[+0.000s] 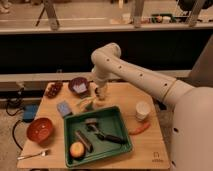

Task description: Place banana in tray

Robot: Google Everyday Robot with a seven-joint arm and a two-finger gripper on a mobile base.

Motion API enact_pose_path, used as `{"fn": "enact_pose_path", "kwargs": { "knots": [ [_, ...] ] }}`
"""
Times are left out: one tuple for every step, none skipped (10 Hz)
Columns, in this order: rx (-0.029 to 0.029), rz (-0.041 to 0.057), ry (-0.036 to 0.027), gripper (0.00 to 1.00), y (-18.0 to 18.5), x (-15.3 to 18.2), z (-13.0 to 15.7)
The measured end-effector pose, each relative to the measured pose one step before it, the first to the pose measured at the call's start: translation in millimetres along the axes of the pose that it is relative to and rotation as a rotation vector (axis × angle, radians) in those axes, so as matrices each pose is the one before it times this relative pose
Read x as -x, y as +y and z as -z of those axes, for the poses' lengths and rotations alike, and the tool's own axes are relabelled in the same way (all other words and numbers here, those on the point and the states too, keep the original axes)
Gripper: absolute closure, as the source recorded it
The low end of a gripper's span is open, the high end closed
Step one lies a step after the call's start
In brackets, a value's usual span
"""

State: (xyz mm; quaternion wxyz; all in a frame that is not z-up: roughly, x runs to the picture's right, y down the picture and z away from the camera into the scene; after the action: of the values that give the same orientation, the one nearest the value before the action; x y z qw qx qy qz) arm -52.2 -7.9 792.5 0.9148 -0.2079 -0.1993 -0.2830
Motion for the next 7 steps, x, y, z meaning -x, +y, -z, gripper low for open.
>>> {"fn": "enact_pose_path", "kwargs": {
  "knots": [
    [0.00182,0.00862,-0.00222,0.20,-2.13,-0.87,-3.94],
    [0.00141,0.00440,-0.00359,0.20,-2.57,-2.16,-6.05],
    [0.00474,0.00465,-0.00587,0.20,-1.31,1.51,-6.21],
    [0.00279,0.00372,-0.00400,0.20,-1.27,1.13,-4.43],
    [0.00388,0.00711,-0.00865,0.20,-3.71,1.71,-7.97],
    [0.00385,0.00133,-0.00785,0.20,-2.00,0.63,-5.83],
    [0.00361,0.00104,-0.00687,0.20,-0.29,0.36,-8.51]
  ]
}}
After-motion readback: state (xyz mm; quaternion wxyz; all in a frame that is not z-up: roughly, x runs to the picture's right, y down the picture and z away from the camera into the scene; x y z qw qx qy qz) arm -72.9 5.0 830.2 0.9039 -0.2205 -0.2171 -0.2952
